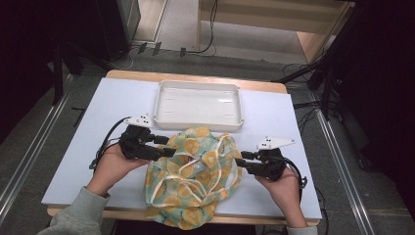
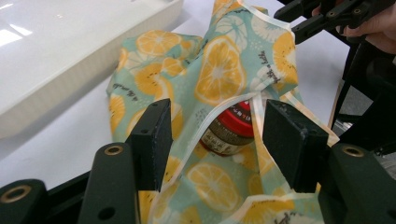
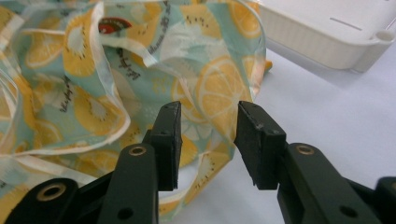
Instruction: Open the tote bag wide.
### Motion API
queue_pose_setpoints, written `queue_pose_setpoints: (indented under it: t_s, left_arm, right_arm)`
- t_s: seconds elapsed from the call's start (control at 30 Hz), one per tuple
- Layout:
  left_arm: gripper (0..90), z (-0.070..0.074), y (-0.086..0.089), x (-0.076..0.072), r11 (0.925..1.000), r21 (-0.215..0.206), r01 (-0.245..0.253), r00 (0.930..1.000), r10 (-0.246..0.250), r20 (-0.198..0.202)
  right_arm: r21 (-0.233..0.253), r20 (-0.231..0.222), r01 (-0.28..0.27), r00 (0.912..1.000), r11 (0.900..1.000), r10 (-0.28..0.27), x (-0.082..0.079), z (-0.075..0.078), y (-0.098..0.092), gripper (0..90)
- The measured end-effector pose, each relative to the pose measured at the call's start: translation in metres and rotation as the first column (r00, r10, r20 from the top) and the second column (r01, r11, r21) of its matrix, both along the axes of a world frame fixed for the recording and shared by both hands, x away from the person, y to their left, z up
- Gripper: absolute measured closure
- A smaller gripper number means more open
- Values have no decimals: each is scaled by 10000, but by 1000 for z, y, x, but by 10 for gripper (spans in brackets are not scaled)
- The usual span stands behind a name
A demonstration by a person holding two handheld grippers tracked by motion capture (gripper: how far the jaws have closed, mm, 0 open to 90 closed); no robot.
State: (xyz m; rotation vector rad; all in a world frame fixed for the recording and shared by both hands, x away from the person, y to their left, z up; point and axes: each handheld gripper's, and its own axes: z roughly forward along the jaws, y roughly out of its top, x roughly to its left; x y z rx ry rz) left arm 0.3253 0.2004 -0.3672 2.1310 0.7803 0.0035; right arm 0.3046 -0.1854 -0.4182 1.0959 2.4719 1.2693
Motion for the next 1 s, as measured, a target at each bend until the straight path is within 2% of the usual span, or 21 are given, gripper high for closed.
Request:
queue_pose_setpoints:
  t_s: [0.1, 0.33, 0.5, 0.7, 1.0]
  left_arm:
    - [410, 0, -7, 0, 9998, 60, 205, 9998, -205, -17]
    - [400, 0, -30, 0, 9978, 70, 659, 9978, -658, -75]
    - [398, -2, -44, 1, 9956, 108, 936, 9955, -935, -134]
    - [384, -4, -60, 3, 9928, -2, 1196, 9926, -1196, -223]
    - [366, -11, -78, 8, 9891, 99, 1466, 9888, -1463, -285]
  right_arm:
    - [184, -14, 58, 10000, 9998, -58, 0, 4, 1, 618]
    - [53, 59, -97, 9999, 9999, 96, 1, 4, 5, 610]
    - [178, 67, -82, 9999, 9998, 81, 2, 6, 5, 607]
    - [193, 35, -68, 10000, 9998, 67, 3, 5, 4, 607]
    - [184, -2, -39, 10000, 9998, 39, 5, 3, 7, 607]
